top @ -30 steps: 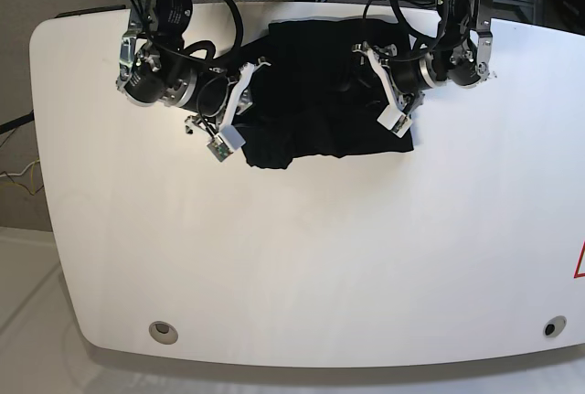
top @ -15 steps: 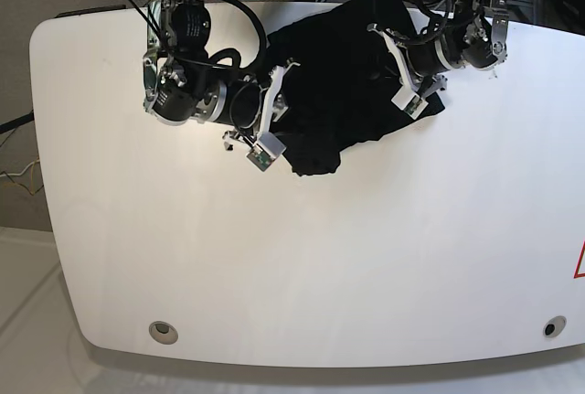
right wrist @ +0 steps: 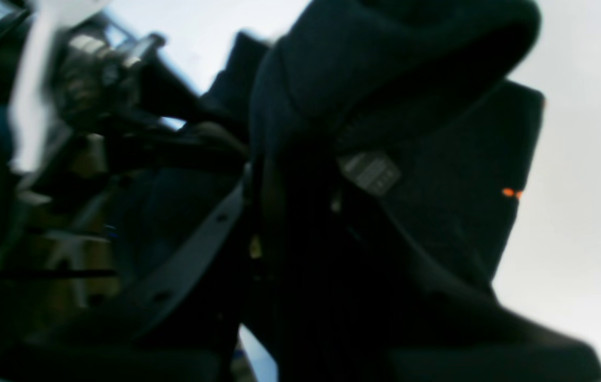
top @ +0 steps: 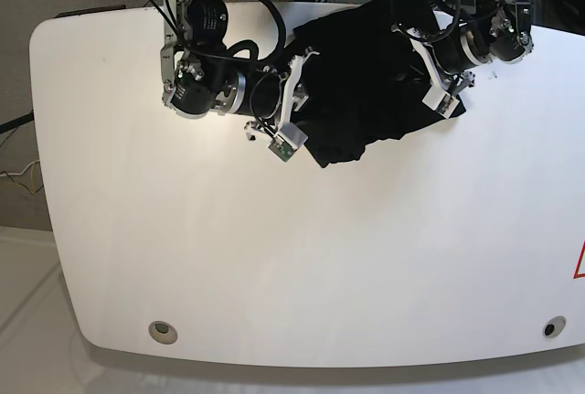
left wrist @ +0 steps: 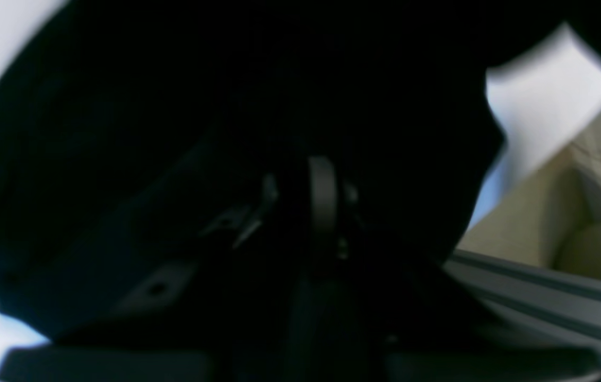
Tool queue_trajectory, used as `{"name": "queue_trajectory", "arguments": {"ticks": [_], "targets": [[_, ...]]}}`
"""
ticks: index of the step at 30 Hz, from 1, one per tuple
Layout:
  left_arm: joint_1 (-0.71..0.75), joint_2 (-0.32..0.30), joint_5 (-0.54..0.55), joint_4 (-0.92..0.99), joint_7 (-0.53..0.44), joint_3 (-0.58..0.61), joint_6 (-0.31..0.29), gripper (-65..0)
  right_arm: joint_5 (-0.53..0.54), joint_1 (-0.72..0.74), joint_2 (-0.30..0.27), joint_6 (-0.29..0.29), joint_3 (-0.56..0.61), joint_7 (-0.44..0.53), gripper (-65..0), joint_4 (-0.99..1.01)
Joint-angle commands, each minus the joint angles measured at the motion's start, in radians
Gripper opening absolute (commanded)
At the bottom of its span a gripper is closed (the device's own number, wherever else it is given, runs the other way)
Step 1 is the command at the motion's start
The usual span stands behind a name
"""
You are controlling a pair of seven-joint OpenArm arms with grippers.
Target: Fold the T-shirt properly
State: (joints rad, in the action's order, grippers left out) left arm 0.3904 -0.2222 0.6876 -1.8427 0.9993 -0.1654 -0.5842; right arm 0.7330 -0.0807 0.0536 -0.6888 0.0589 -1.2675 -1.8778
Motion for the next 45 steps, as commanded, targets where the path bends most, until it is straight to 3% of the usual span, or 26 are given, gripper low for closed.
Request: {"name": "queue_trajectory", "arguments": {"ticks": [1, 3, 7, 10, 21, 31, 37, 41, 45], "targets": [[-0.001, -0.001, 0.036, -0.019, -0.012, -0.013, -0.008, -51.5, 0.032, 0.013, 0.006, -0.006, -0.001, 0.014, -65.0, -0.018], [-0.004, 0.000, 0.038, -0.017, -0.010, -0.019, -0.006, -51.4, 0.038, 0.012, 0.006, -0.007, 0.001, 0.011, -65.0, -0.016], [-0.001, 0.000, 0.043, -0.022, 0.002, -0.036, -0.002, -61.2, 0.068, 0.010, 0.003, -0.006, 0.014, 0.006, -65.0, -0.017], [-0.001, 0.002, 0.034, -0.020, 0.003, -0.035, -0.003, -65.0, 0.082, 0.007, 0.001, -0.007, 0.019, 0.002, -65.0, -0.016], [-0.058, 0.025, -0.130, -0.019, -0.024, 0.048, -0.002, -65.0, 0.100, 0.000, -0.009, -0.008, 0.017, -0.008, -65.0, -0.017], [-0.126, -0.053, -0.175, -0.033, -0.021, 0.210, 0.005, -64.7, -0.001, -0.003, -0.018, -0.006, 0.011, 0.003, -65.0, -0.016], [-0.121, -0.062, -0.190, -0.026, -0.018, 0.208, 0.008, -63.6, -0.018, 0.002, -0.017, -0.005, 0.013, 0.005, -65.0, -0.015], [-0.045, -0.052, -0.134, -0.004, -0.025, 0.165, 0.003, -57.8, -0.035, 0.015, -0.006, -0.009, 0.031, 0.011, -64.8, -0.020], [-0.015, -0.044, -0.127, -0.003, -0.025, 0.150, 0.003, -57.0, -0.033, 0.020, -0.004, -0.009, 0.055, 0.017, -64.7, -0.017]]}}
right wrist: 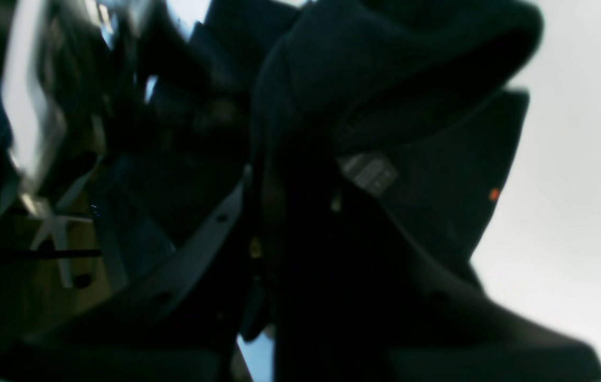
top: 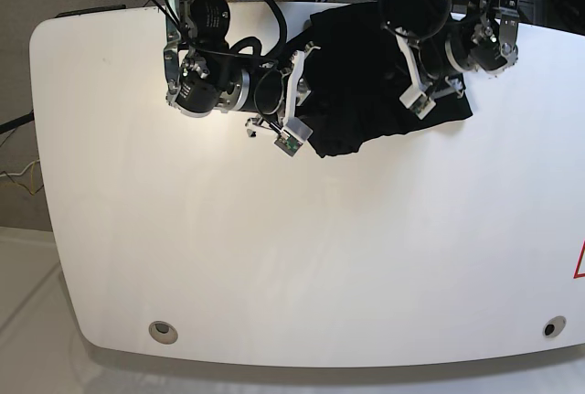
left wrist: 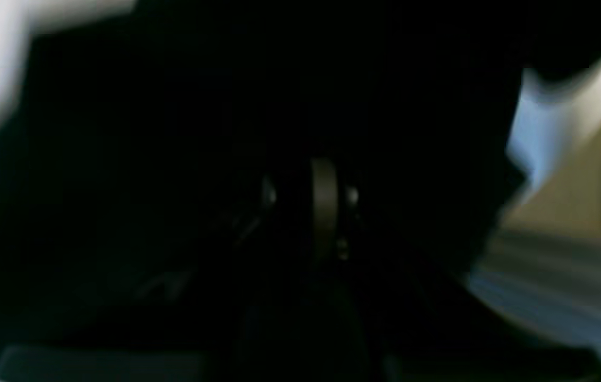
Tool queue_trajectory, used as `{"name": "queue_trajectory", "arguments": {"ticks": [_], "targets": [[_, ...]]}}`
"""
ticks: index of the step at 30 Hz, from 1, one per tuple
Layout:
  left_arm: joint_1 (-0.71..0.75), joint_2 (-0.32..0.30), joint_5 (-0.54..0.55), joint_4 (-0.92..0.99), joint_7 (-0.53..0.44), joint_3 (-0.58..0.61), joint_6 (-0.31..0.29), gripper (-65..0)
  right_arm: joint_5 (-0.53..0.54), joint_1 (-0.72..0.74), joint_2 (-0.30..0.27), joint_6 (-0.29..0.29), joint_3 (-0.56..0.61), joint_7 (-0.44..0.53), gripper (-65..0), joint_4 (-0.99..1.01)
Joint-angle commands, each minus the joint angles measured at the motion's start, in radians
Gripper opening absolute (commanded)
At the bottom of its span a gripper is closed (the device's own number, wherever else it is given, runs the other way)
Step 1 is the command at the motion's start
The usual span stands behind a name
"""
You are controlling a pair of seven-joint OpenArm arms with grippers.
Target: Fold the T-shirt properly
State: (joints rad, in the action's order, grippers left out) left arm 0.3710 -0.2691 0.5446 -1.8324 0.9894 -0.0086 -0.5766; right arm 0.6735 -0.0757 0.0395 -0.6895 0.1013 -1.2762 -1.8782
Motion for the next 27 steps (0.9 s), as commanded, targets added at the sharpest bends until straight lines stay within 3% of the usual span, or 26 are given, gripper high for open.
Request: {"name": "queue_trajectory", "arguments": {"ticks": [1, 6, 16, 24, 27], "targets": [[0.007, 0.006, 0.015, -0.016, -0.013, -0.010, -0.003, -57.4, 0.028, 0.017, 0.011, -0.009, 0.020, 0.026, -64.7, -0.016], [-0.018, 0.034, -0.015, -0.058, -0.005, -0.062, 0.008, -62.6, 0.049, 0.022, 0.010, -0.009, 0.091, 0.029, -64.4, -0.021], [-0.040, 0.045, -0.005, -0.028, -0.038, -0.139, 0.016, -62.3, 0.036, 0.049, 0.016, -0.009, 0.189, 0.040, -63.7, -0.021], [-0.049, 0.046, -0.005, -0.013, -0.069, -0.223, 0.010, -61.8, 0.034, 0.060, 0.019, -0.009, 0.182, 0.045, -63.3, -0.012], [-0.042, 0.015, 0.006, -0.023, -0.056, -0.255, 0.000, -61.7, 0.034, 0.054, 0.013, -0.009, 0.160, 0.034, -62.9, -0.015]]}}
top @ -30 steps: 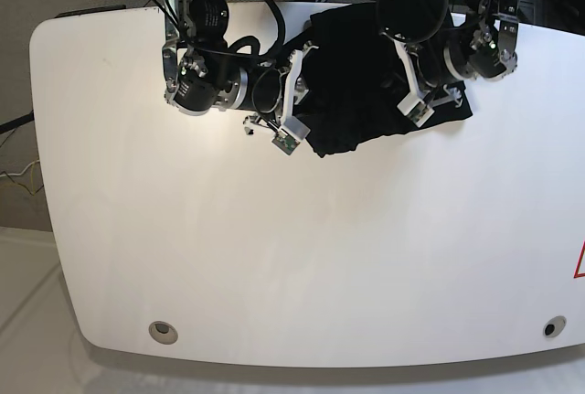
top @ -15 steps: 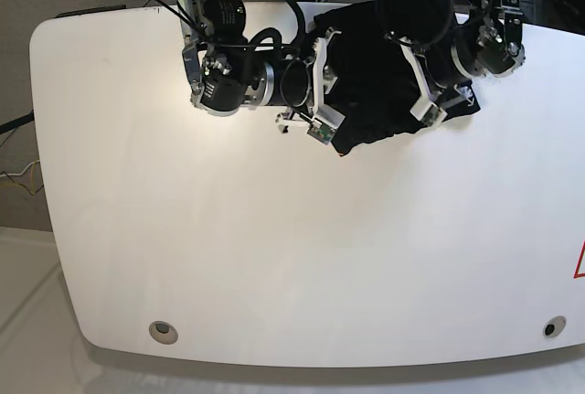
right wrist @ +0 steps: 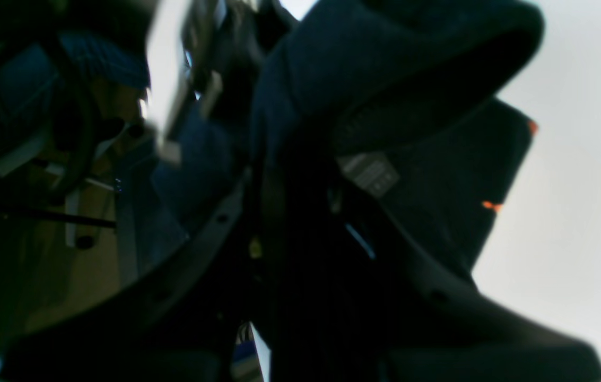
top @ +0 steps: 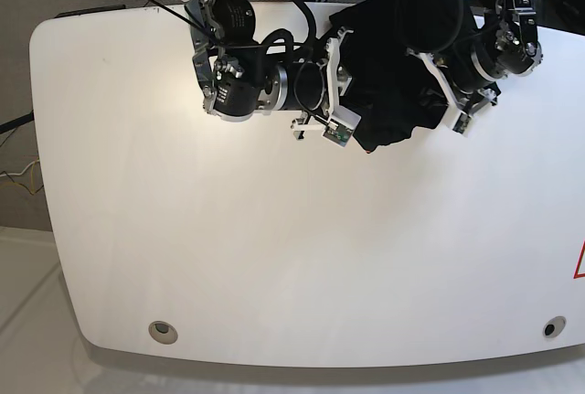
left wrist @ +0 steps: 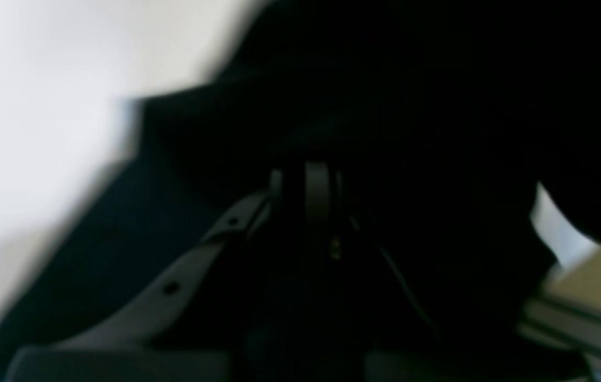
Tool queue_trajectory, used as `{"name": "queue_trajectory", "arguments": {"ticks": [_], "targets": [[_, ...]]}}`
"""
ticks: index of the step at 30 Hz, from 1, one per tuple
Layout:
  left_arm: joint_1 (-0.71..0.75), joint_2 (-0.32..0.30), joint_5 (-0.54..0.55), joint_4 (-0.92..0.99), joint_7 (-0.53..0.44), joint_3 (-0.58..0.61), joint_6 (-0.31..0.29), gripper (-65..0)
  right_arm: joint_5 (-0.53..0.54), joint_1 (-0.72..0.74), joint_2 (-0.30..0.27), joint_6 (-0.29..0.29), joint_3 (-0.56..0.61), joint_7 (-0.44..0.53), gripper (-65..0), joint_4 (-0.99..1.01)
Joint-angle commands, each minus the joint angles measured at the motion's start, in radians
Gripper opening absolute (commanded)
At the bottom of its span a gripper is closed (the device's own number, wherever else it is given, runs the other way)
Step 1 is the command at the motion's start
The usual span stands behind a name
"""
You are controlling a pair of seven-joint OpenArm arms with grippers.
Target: Fold the T-shirt properly
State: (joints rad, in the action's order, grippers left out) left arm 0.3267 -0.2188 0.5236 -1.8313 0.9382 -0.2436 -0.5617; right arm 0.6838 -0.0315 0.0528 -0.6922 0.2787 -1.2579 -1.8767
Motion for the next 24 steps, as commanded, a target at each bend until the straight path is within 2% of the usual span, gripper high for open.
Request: {"name": "queue_trajectory", "arguments": {"ticks": [1, 7, 9, 11, 14, 15, 19, 22, 24], "targets": [[0.007, -0.058, 0.035, -0.032, 0.004, -0.033, -0.022, -61.6, 0.024, 0.002, -0.005, -0.006, -0.029, 0.010, -62.6, -0.019], [0.035, -0.107, 0.018, -0.015, -0.003, -0.005, -0.030, -61.3, 0.028, 0.003, -0.021, -0.006, -0.062, -0.002, -63.2, -0.022], [0.045, -0.112, -0.005, 0.000, -0.013, 0.009, -0.032, -61.4, 0.029, 0.005, -0.026, -0.006, -0.070, -0.003, -63.3, -0.022], [0.073, -0.111, -0.077, 0.040, -0.039, 0.050, -0.029, -61.6, 0.016, 0.007, -0.022, -0.006, -0.065, 0.003, -63.7, -0.023], [0.084, -0.106, -0.110, 0.046, -0.052, 0.078, -0.028, -61.6, 0.014, 0.008, -0.023, -0.006, -0.065, 0.003, -63.8, -0.024], [0.059, -0.069, -0.092, 0.049, -0.035, 0.097, -0.030, -62.3, -0.009, 0.003, -0.069, -0.001, -0.065, -0.046, -58.2, 0.010], [0.042, -0.044, -0.092, 0.049, -0.032, 0.097, -0.030, -62.3, -0.009, 0.003, -0.077, -0.001, -0.065, -0.053, -60.3, 0.042], [0.032, -0.041, -0.092, 0.051, 0.020, 0.097, -0.030, -62.3, -0.009, 0.011, -0.077, -0.001, -0.065, -0.055, -65.0, 0.065], [0.025, -0.031, -0.092, 0.051, 0.041, 0.097, -0.030, -62.3, -0.006, 0.012, -0.077, -0.001, -0.066, -0.055, -65.0, 0.067]]}}
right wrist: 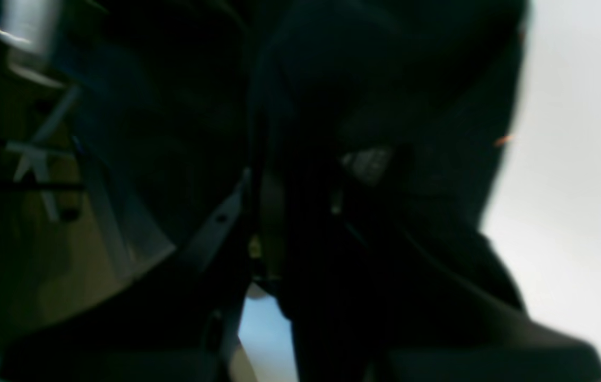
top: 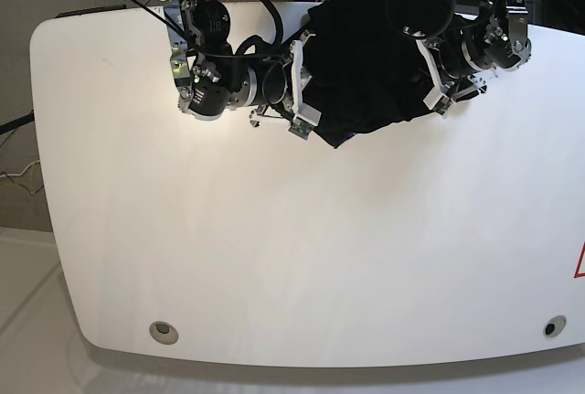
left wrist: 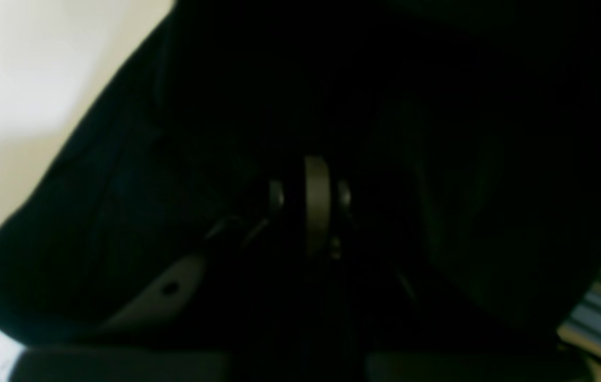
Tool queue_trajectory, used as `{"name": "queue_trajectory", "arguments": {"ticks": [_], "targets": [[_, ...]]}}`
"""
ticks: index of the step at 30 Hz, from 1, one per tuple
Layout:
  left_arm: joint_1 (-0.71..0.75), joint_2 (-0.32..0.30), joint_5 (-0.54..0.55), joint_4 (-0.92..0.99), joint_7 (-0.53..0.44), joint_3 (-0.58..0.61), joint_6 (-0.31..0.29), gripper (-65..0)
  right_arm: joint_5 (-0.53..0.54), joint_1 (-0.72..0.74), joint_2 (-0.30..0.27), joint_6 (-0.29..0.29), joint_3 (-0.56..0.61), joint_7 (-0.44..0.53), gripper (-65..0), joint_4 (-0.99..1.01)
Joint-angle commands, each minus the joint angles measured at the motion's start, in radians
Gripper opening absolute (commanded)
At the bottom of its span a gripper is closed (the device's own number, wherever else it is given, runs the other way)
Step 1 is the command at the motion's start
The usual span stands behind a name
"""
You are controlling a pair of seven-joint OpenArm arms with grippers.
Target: Fold the T-shirt properly
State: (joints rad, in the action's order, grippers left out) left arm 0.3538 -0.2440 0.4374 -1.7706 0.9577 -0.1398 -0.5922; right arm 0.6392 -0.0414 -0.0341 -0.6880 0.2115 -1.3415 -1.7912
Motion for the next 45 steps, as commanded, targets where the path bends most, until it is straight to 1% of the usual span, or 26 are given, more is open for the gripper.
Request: {"name": "queue_trajectory", "arguments": {"ticks": [1, 12, 22, 37, 43, 45], "targets": [[-0.008, 0.002, 0.001, -0.010, 0.028, -0.010, 0.001, -62.3, 0.040, 0.022, 0.010, -0.005, 0.001, 0.029, -65.0, -0.019], [-0.012, 0.002, 0.016, -0.041, 0.028, -0.033, 0.001, -62.3, 0.040, 0.027, 0.007, -0.005, 0.001, 0.027, -65.0, -0.020], [-0.043, 0.001, 0.061, -0.061, 0.028, -0.047, 0.001, -62.3, 0.037, 0.044, 0.007, -0.005, 0.001, 0.027, -65.0, -0.020], [-0.057, 0.002, 0.062, -0.079, 0.030, -0.050, 0.001, -62.4, 0.035, 0.044, 0.010, 0.000, 0.001, 0.027, -65.0, -0.020], [0.015, -0.001, 0.062, -0.159, 0.031, -0.050, 0.001, -62.5, 0.035, 0.044, 0.010, 0.001, 0.001, 0.027, -65.0, -0.020], [0.038, -0.001, 0.065, -0.177, 0.031, -0.050, 0.001, -64.1, 0.035, 0.044, 0.010, 0.001, 0.001, 0.027, -65.0, -0.020]]}}
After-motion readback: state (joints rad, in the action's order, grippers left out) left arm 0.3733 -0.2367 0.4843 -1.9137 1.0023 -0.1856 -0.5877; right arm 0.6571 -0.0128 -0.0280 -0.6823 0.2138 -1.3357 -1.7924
